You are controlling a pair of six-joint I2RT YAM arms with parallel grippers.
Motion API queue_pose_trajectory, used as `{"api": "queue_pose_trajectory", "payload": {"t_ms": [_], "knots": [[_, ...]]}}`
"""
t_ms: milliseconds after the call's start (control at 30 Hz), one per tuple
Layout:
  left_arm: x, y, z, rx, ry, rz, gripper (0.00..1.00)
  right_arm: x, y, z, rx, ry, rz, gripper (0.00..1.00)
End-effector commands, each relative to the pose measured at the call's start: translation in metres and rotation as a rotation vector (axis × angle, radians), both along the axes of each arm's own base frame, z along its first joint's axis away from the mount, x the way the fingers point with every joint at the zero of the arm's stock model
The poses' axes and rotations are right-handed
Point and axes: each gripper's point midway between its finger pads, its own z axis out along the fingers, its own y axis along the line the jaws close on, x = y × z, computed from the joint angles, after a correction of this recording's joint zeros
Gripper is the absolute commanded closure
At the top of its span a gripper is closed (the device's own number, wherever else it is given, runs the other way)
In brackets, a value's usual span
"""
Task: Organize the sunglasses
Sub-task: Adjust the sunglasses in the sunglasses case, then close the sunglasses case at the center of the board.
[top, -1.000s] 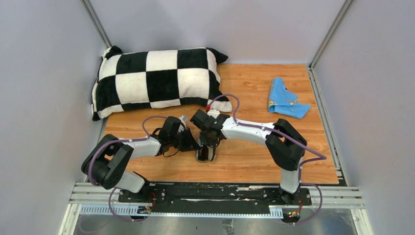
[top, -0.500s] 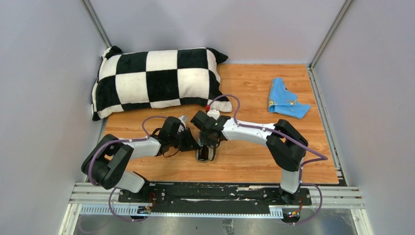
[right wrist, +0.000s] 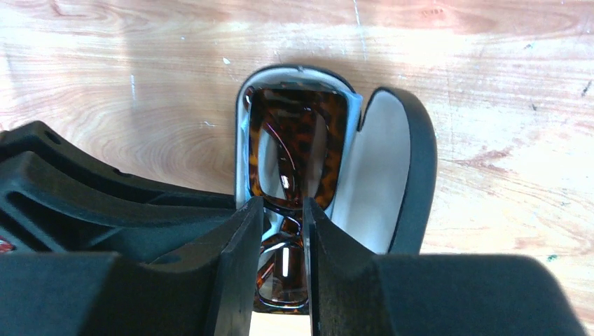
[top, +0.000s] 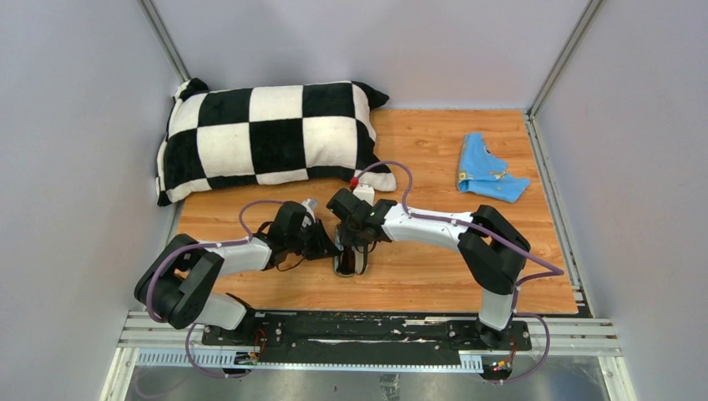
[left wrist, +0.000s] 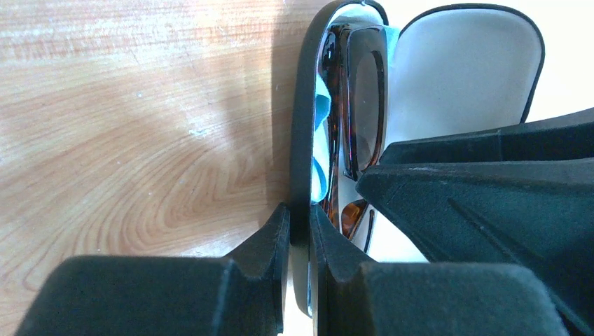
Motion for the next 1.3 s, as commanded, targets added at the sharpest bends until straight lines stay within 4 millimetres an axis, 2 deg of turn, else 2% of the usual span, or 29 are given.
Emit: {"api": "queue_pose_trajectory", "payload": {"t_ms": [0,300,400,500,600,700,767,833,900,1033,1100,1267], "knots": [[-0.011,0.003,-0.005,0.015,0.019,-0.022,0.87,0.003,-0.002,0.010,-0.007,-0.062,0.009,0.67],[-0.010,0.001,-0.005,0.015,0.025,-0.025,0.84,0.006,-0.007,0.034,0.002,-0.110,0.006,0.64],[-0.009,0.000,-0.004,0.011,0.021,-0.026,0.81,0.008,-0.011,0.049,-0.001,-0.158,0.017,0.65],[-0.009,0.000,-0.003,0.011,0.021,-0.028,0.81,0.013,-0.027,0.069,-0.038,-0.240,0.022,0.65],[-0.008,0.000,-0.002,0.011,0.015,-0.026,0.81,0.019,-0.061,0.085,-0.064,-0.323,-0.048,0.65],[-0.008,-0.001,-0.002,0.010,0.015,-0.033,0.82,0.020,-0.084,0.078,0.015,-0.291,-0.077,0.66],[-0.008,-0.002,-0.003,0.007,0.021,-0.040,0.82,0.016,-0.087,0.065,0.148,-0.248,-0.051,0.66],[-0.008,-0.002,-0.003,0.008,0.024,-0.034,0.83,0.009,-0.082,0.061,0.299,-0.227,0.012,0.67],[-0.007,-0.001,-0.001,0.009,0.012,-0.029,0.82,0.000,-0.077,0.066,0.406,-0.238,0.077,0.67],[-0.006,-0.001,-0.001,0.010,0.008,-0.026,0.82,-0.009,-0.076,0.068,0.504,-0.221,0.098,0.65],[-0.006,-0.001,-0.002,0.011,0.014,-0.031,0.82,-0.014,-0.072,0.063,0.543,-0.199,0.102,0.64],[-0.007,-0.003,-0.004,0.011,0.025,-0.041,0.83,-0.017,-0.055,0.055,0.608,-0.129,0.127,0.64]]}}
